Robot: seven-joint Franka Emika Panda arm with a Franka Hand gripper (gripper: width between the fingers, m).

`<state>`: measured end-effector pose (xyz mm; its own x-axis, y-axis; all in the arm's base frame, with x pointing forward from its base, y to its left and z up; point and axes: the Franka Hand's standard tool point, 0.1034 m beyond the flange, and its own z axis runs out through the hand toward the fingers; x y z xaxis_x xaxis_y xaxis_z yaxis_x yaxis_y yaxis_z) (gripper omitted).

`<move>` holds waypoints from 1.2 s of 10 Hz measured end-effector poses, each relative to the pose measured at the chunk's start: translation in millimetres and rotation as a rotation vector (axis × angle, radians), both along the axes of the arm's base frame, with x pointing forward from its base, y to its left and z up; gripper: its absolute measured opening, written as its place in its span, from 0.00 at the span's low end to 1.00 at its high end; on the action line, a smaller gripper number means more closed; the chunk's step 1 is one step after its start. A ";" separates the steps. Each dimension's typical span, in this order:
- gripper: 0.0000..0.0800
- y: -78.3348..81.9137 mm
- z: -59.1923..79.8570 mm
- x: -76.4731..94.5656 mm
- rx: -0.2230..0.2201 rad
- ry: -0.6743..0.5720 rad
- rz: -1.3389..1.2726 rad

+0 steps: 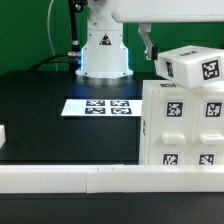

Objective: Assemble cabinet

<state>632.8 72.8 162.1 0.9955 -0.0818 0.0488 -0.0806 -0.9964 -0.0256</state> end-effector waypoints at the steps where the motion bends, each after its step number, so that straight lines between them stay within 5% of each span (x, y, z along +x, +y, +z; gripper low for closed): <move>1: 1.00 0.9 -1.9 -0.2 -0.001 -0.001 0.000; 2: 1.00 -0.2 -1.4 0.2 -0.001 -0.002 -0.002; 3: 0.84 -0.4 -1.7 0.1 -0.001 -0.001 -0.005; 4: 0.84 -0.4 -1.6 0.3 0.000 -0.001 -0.027; 5: 0.70 -0.4 -1.4 0.4 0.000 -0.002 -0.026; 12: 0.70 0.1 -2.0 -0.7 0.026 0.019 -0.592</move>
Offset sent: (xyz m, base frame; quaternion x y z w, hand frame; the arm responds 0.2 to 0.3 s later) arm 0.0000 0.0000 0.0000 0.0000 0.0000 0.0650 0.9979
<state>632.1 72.9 160.1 0.7804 -0.6248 0.0225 -0.6237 -0.7805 -0.0422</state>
